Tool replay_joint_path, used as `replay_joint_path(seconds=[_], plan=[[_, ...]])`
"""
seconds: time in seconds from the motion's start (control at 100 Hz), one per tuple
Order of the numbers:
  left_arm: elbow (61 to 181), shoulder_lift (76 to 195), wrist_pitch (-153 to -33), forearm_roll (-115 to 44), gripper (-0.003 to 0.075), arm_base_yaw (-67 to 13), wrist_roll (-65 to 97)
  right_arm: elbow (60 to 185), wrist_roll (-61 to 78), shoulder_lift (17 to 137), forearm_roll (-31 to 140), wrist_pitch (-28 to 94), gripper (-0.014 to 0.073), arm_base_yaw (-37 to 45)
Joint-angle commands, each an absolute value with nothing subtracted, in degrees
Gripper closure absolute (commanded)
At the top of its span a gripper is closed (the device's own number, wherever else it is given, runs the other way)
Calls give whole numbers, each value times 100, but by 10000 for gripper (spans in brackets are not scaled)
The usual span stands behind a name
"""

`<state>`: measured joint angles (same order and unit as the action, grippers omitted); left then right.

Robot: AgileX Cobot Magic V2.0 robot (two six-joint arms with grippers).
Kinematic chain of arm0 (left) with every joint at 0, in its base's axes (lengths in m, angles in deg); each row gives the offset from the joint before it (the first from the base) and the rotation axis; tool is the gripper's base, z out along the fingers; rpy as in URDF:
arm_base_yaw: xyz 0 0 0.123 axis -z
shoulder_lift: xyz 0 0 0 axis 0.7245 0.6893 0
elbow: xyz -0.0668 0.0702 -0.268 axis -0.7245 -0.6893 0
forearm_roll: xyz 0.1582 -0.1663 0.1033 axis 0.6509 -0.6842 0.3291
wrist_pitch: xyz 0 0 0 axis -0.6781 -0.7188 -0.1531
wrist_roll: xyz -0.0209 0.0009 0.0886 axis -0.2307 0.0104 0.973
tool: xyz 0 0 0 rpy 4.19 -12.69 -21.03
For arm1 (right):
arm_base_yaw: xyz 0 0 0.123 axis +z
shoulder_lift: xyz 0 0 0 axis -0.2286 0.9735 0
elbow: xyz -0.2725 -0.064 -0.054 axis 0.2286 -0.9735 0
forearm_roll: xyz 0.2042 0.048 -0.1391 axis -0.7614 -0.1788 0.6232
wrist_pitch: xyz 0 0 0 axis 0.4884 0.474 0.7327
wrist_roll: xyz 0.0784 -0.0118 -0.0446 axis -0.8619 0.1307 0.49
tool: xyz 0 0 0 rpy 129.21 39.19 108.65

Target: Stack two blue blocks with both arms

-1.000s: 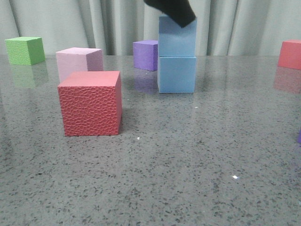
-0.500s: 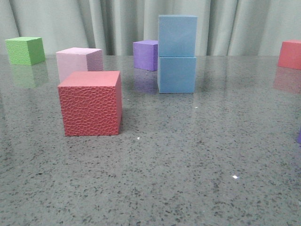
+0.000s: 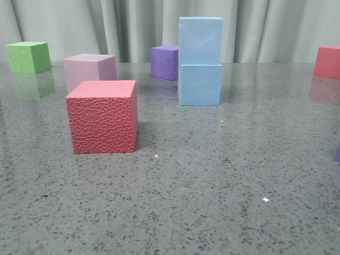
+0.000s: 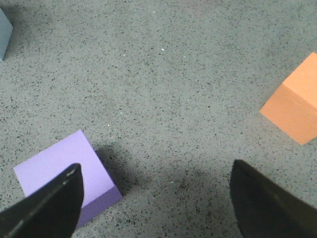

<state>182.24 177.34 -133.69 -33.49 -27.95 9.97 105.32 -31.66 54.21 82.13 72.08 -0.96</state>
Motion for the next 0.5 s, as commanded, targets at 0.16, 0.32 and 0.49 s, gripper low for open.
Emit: replay_joint_path(seconds=[0.16, 0.32, 0.49], plan=[[18412, 17200, -13465, -3528, 57, -3874, 184, 10666, -3134, 5431, 8286, 6916, 1, -129], [18369, 17095, -13745, -3528, 57, -4437, 76, 10666, -3134, 5431, 8286, 6916, 1, -129], [18031, 16793, -13603, -3528, 57, -4845, -43, 10666, -3134, 5431, 8281, 6916, 1, -129]])
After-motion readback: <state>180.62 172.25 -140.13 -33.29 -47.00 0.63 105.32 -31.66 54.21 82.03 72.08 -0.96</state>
